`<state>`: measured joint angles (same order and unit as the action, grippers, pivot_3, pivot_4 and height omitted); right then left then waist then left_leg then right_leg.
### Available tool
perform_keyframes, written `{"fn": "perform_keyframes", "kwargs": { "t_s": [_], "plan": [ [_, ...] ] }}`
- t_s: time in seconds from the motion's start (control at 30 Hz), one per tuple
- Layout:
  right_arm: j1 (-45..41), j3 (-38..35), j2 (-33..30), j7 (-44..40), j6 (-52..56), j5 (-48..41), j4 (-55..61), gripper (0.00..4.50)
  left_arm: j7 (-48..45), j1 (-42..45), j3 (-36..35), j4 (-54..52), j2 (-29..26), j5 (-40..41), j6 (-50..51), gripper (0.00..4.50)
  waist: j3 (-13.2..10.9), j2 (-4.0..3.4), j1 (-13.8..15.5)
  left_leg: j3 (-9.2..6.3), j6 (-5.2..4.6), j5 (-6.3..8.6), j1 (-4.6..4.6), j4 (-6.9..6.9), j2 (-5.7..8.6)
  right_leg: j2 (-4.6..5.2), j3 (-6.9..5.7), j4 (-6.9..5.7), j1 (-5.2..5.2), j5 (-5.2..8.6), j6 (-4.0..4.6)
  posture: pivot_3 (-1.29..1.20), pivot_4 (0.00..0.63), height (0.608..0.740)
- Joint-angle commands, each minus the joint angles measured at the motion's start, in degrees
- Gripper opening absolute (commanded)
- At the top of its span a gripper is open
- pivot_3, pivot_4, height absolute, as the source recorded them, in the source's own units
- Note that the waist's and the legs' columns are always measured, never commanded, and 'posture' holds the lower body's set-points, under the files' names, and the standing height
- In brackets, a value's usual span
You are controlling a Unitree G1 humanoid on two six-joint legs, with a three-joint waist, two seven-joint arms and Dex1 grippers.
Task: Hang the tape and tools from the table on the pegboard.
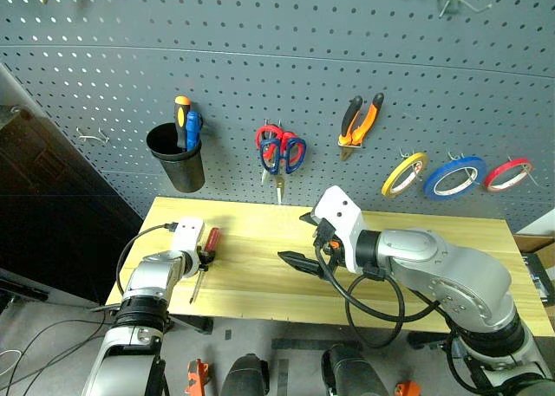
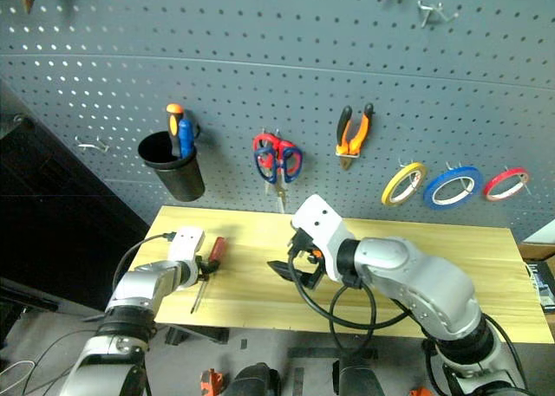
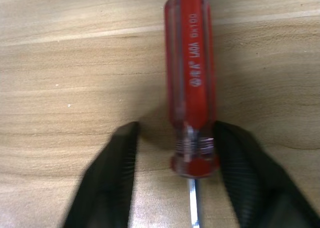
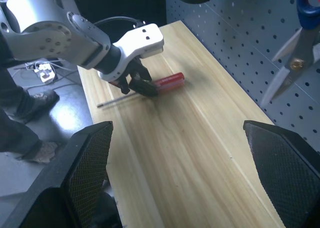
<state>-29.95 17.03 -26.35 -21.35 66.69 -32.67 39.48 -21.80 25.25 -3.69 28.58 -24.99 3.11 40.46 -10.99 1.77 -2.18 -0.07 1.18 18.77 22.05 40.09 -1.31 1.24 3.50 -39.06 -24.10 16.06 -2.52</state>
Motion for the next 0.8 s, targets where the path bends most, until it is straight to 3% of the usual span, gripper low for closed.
{"fn": "perform_keyframes", "kwargs": {
  "t_s": [0.03, 0.07, 0.27, 0.43, 0.67, 0.8],
  "plan": [
    [-0.9, -0.4, -0.59, -1.26, -2.36, 0.94, 0.36, 4.5, 0.34, -1.97, -0.19, -0.86, -0.64, -0.28, -1.0, 1.04, 0.21, -0.02, 0.0, 0.0, 0.0, 0.0, 0.0, 0.0, 0.0, 0.0, 0.0, 0.0, -0.01, 0.0, 0.0, -0.06, 0.158, 0.74],
    [-0.96, -0.42, -0.88, -1.42, -2.87, 1.36, 0.22, 4.5, 0.7, -2.57, -0.45, -1.31, -0.61, -0.29, -1.37, 0.85, 0.36, -0.01, 0.0, 0.0, 0.0, 0.0, 0.0, 0.0, 0.0, 0.0, 0.0, 0.0, -0.01, 0.0, 0.0, -0.06, 0.156, 0.74],
    [-1.4, -0.9, -2.66, -3.62, -7.25, 3.87, -0.17, 4.5, 4.53, -5.72, -2.79, -6.5, 0.5, 0.05, -5.9, 0.85, 1.05, 0.1, -0.12, 0.02, 0.0, 0.01, 0.0, -0.01, -0.02, 0.01, 0.02, 0.0, -0.01, 0.0, 0.01, -0.04, 0.14, 0.74],
    [0.42, -0.52, -5.3, -7.82, -16.54, 7.16, 0.67, 4.5, 8.1, -12.84, -3.11, -18.12, 0.24, -1.84, -15.48, 0.85, 1.29, 0.25, 0.37, 0.01, 0.03, 0.0, 0.03, -0.03, -0.03, 0.04, 0.08, 0.04, -0.04, -0.01, 0.02, 0.0, 0.127, 0.74],
    [2.25, -8.76, -7.77, -15.99, -20.4, 0.12, 2.03, 4.5, 10.14, -27.32, -5.36, -39.57, 2.38, -2.19, -35.84, 0.85, 2.51, 0.3, 0.92, -0.01, 0.02, 0.02, 0.07, -0.09, -0.03, 0.11, 0.18, 0.1, -0.03, -0.01, 0.02, 0.05, 0.093, 0.74],
    [1.54, -11.52, -8.8, -18.6, -21.89, -1.39, 0.25, 4.5, 10.93, -30.31, -5.29, -46.61, 3.57, -2.69, -40.59, 0.85, 3.32, 0.26, 1.72, 0.0, 0.0, 0.03, -0.05, -0.11, -0.04, 0.09, 0.13, 0.09, 0.06, -0.03, 0.06, 0.08, 0.075, 0.74]
  ]
}}
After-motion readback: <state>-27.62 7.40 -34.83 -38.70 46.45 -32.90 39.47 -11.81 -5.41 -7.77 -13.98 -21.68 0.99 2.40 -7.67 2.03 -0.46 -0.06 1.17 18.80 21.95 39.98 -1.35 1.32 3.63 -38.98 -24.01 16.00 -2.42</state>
